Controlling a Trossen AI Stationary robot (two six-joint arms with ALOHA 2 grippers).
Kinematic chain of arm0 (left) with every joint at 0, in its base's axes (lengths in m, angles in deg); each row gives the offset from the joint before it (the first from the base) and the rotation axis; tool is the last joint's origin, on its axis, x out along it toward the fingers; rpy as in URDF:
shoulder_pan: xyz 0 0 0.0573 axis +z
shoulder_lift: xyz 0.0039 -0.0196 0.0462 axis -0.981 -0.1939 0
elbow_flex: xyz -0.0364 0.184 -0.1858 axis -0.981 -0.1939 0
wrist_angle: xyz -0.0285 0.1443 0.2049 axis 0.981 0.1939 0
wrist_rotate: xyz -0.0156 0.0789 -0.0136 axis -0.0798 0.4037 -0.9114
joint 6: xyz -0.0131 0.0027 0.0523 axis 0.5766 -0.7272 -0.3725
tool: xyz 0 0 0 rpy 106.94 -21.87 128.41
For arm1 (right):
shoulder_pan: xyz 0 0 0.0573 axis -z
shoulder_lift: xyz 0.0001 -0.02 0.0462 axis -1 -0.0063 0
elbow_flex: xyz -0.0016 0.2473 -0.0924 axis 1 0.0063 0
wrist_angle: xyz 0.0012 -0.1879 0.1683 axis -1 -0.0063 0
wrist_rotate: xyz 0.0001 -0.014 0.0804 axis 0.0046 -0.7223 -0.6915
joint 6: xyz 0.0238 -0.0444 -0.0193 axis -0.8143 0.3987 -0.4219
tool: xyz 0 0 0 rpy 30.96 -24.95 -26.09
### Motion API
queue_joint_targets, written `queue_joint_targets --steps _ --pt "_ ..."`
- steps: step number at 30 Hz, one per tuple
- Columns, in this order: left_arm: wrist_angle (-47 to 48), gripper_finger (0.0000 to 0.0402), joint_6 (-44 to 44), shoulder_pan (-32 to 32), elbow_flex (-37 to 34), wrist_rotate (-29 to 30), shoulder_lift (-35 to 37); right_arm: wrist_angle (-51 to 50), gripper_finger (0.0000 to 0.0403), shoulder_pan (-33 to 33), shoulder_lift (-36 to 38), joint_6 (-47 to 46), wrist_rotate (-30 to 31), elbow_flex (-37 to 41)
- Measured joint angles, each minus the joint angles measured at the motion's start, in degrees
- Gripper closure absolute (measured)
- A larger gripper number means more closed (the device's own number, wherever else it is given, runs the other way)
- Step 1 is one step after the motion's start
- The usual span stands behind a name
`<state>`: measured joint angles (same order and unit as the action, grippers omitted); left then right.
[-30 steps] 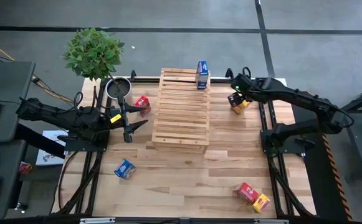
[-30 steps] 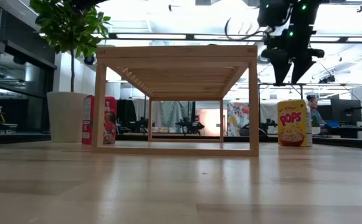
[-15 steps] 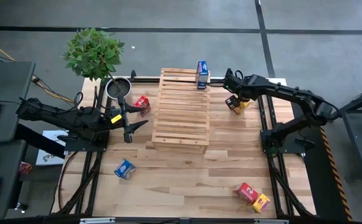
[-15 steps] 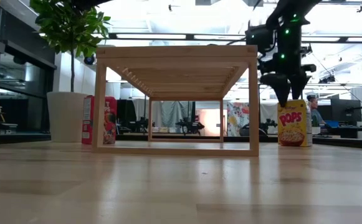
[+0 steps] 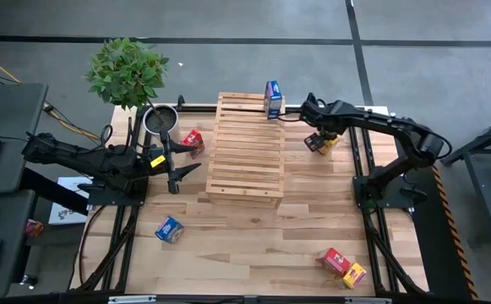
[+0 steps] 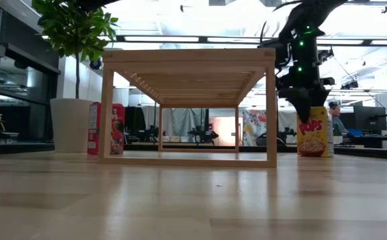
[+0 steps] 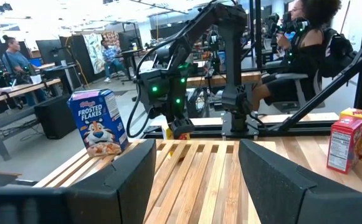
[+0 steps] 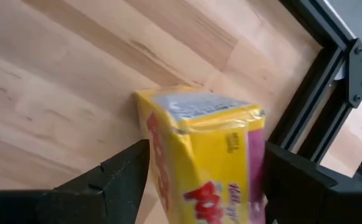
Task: Stack cereal on shelf
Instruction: Put the top yellow cereal box on the shelf
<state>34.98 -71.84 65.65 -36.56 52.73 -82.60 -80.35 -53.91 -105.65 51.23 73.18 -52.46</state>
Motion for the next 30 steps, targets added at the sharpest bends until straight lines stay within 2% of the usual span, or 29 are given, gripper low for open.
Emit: queue_joint_targets --steps 5,13,17,23,30 --pt "0.0 0.0181 0.0 0.0 0.0 0.0 0.02 -2.87 0.0169 -0.11 0.84 0.17 -0.59 0.0" --pt "0.0 0.0181 0.0 0.0 0.0 0.0 0.02 -4.71 0.0262 -0.13 1.33 -0.28 -1.53 0.0" --pt "0.0 0.0181 0.0 0.0 0.0 0.02 0.0 -5.28 0.0296 -0.13 1.33 0.39 -3.02 0.0" --pt "0.0 0.0181 -0.01 -0.02 0.0 0.01 0.01 -9.8 0.0309 -0.86 4.06 -0.05 -8.75 -0.29" --pt "-0.04 0.0181 -0.01 0.0 0.0 0.02 0.02 -18.81 0.031 -7.49 13.4 -9.08 -12.71 -6.43"
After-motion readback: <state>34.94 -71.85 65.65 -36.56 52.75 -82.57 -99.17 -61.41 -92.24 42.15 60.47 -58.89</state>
